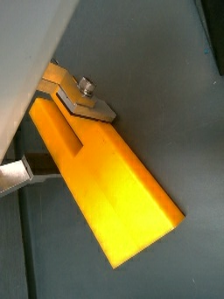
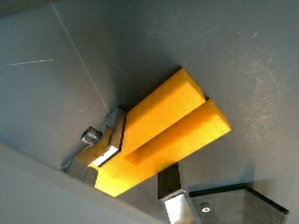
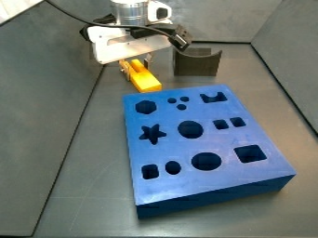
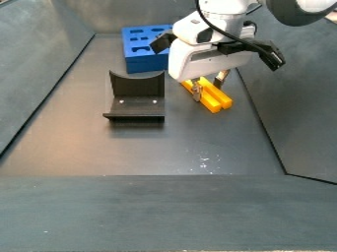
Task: Pick up the double-square object. Move up. Place the double-square object on the fixture. Regrasp the double-square object. Move to above the board. Insert the double-square object.
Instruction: Pick up the double-square object.
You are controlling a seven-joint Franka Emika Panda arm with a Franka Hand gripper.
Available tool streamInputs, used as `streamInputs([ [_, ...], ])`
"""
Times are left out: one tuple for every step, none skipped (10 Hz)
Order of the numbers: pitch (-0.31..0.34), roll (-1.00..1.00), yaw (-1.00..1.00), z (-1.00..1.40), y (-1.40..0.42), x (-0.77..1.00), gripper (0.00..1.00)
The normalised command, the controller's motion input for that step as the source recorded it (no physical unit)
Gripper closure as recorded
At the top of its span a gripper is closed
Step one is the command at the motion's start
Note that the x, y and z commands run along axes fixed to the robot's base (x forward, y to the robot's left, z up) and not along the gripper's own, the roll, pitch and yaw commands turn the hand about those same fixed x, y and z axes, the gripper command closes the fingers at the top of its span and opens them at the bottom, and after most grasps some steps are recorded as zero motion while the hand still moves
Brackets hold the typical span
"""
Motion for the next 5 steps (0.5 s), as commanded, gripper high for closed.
streamInputs([
  [0.0, 0.0, 0.0, 0.0, 0.0, 0.0, 1.0],
  [0.0, 0.0, 0.0, 0.0, 0.0, 0.0, 1.0],
  [0.0, 0.0, 0.0, 0.0, 0.0, 0.0, 1.0],
  [0.0, 0.0, 0.0, 0.0, 0.0, 0.0, 1.0],
  [0.0, 0.0, 0.0, 0.0, 0.0, 0.0, 1.0],
])
